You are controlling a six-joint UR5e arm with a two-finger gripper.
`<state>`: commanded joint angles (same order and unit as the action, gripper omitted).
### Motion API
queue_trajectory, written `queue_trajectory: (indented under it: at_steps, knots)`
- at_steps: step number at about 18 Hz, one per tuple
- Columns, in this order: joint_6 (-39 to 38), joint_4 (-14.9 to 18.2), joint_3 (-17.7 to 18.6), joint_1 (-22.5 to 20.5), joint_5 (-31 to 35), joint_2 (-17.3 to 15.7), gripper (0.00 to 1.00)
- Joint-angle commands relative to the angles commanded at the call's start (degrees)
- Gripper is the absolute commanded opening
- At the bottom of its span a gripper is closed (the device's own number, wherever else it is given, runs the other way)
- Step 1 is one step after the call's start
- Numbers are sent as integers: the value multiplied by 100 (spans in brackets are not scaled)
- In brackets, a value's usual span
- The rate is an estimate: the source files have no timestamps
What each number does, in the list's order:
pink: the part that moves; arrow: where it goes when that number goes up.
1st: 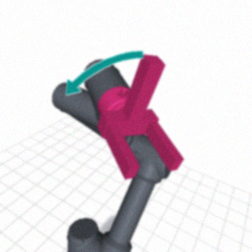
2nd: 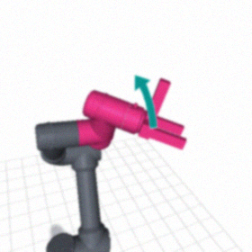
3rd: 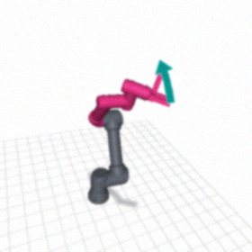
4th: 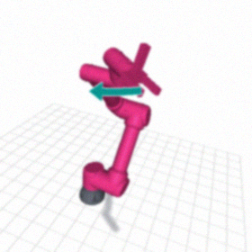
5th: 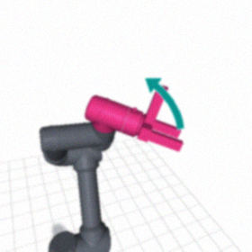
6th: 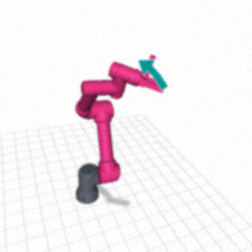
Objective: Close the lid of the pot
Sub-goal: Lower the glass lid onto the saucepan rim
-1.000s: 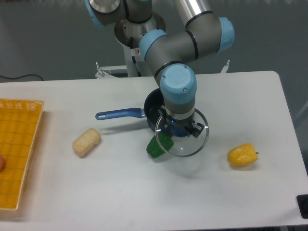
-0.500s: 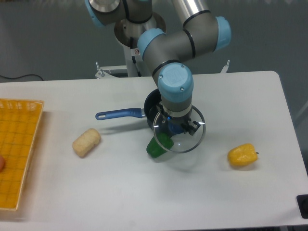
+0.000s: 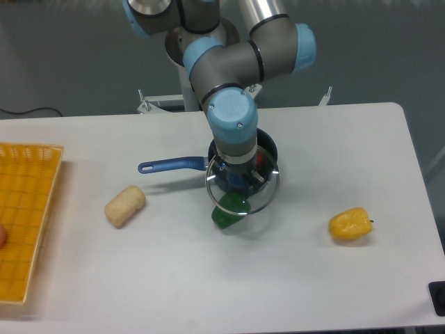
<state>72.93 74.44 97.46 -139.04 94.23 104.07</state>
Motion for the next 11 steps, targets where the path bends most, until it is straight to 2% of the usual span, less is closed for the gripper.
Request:
queue_trajectory:
  at_steps: [5,11]
  knots:
    - [695,0,159,-254,-545,-228,51]
    - [1819,0,677,-860,-766,-773,51]
